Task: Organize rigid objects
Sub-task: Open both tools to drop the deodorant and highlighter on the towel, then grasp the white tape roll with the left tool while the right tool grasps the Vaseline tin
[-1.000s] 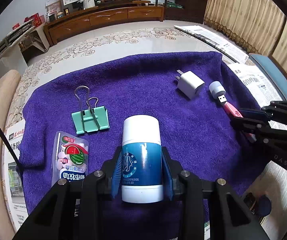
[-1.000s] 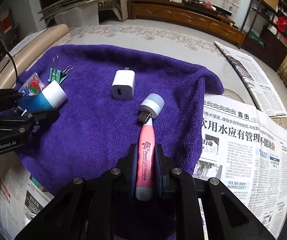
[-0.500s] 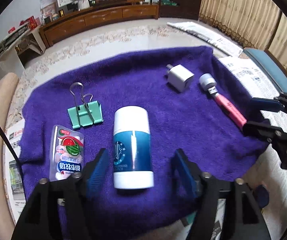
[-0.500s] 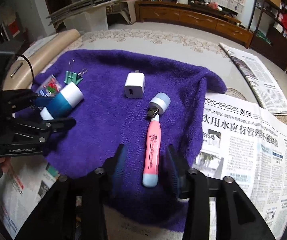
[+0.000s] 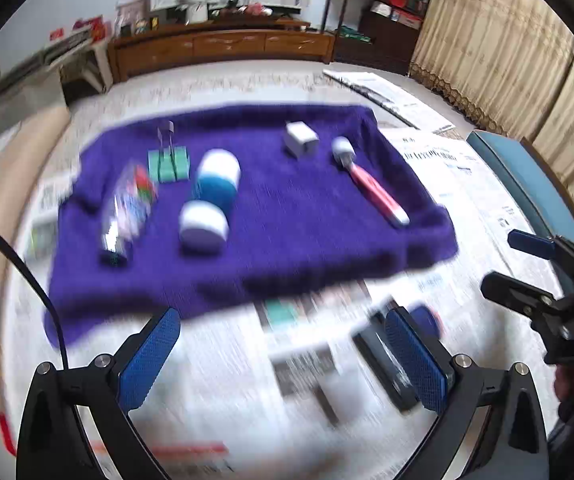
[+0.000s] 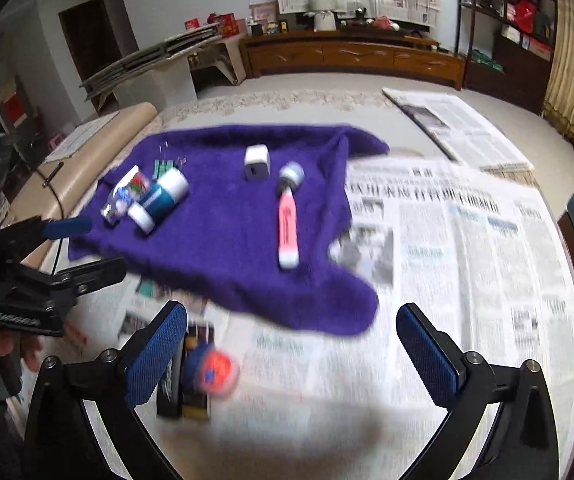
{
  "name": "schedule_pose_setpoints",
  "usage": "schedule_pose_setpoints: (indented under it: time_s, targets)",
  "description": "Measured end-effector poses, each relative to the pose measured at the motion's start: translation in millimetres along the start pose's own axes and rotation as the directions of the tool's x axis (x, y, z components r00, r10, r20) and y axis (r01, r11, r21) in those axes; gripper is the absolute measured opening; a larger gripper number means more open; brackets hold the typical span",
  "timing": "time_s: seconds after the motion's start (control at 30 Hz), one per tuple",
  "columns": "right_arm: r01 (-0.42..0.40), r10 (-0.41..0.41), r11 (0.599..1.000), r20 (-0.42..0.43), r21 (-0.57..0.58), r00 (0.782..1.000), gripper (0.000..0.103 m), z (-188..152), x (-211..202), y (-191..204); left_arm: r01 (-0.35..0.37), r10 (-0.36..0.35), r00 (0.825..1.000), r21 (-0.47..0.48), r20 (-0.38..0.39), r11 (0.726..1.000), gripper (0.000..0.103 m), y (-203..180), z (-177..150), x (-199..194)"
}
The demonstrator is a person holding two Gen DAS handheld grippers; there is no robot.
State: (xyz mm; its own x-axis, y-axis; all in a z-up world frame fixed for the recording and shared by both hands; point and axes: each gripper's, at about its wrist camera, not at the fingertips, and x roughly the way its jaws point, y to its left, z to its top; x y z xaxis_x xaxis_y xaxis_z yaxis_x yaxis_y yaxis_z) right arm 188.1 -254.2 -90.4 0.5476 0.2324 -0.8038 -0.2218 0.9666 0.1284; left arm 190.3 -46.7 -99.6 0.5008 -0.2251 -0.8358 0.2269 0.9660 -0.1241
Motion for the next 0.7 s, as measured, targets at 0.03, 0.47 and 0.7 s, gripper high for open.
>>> schedule_pose_setpoints:
  time_s: [0.03,0.47,0.7]
  targets:
    - [0.001,-0.001,1.000,-0.001,0.007,1.000,0.103,-8,-2,-3,-0.003,0.003,1.000,-0.010,-0.005,1.000,0.103,-2,-6,0]
    - [-0.010,0.009,0.999,0.013,0.053,1.000,0.103,-53,-12,-20,-0.149,0.148,0.989,-0.089,-0.015,0.985,0.098,-24,-55,23]
    - [-0.024,0.024,0.998,-0.004,0.057,1.000,0.103,-62,-5,-24,-0.224,0.228,0.974,-0.110,0.018,0.968,0.096,-26,-53,27]
